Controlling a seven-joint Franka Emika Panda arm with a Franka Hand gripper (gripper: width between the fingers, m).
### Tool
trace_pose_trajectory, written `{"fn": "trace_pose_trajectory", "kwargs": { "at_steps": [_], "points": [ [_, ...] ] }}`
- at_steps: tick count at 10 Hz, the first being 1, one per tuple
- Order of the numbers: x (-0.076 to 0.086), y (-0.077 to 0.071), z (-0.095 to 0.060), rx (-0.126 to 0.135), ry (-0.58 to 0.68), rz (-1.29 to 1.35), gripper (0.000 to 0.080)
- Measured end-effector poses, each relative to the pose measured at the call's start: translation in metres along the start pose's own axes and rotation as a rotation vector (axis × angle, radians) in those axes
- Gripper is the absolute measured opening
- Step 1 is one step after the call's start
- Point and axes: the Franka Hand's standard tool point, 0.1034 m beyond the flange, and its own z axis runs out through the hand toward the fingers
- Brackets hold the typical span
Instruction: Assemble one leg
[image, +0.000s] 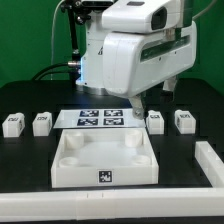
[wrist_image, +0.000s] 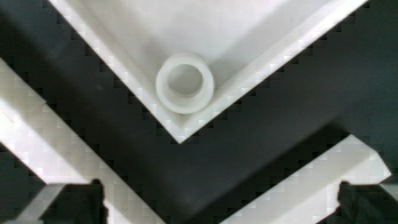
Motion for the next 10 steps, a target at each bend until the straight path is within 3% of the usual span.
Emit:
{"fn": "trace_pose_trajectory", "kwargs": {
  "at_steps": [2, 3, 5, 6, 7, 8, 10],
  "points": [
    [-0.002, 0.000, 0.001, 0.001, -0.002, -0.049, 0.0650],
    [-0.019, -0.009, 0.005, -0.003, -0.001, -0.072, 0.0650],
    [-0.074, -0.035, 0.020, 0.000, -0.006, -0.399, 0.0650],
    [-0.111, -0.042, 0.039, -0.001, 0.002, -0.562, 0.0650],
    [-0.132, -0.043, 0.052, 0.020, 0.000, -0.694, 0.0650],
    [-0.142, -0.042, 0.070, 0.027, 0.010, -0.788, 0.0650],
    [-0.144, -0.050, 0.099, 0.054, 0.018, -0.754, 0.0650]
  ]
}}
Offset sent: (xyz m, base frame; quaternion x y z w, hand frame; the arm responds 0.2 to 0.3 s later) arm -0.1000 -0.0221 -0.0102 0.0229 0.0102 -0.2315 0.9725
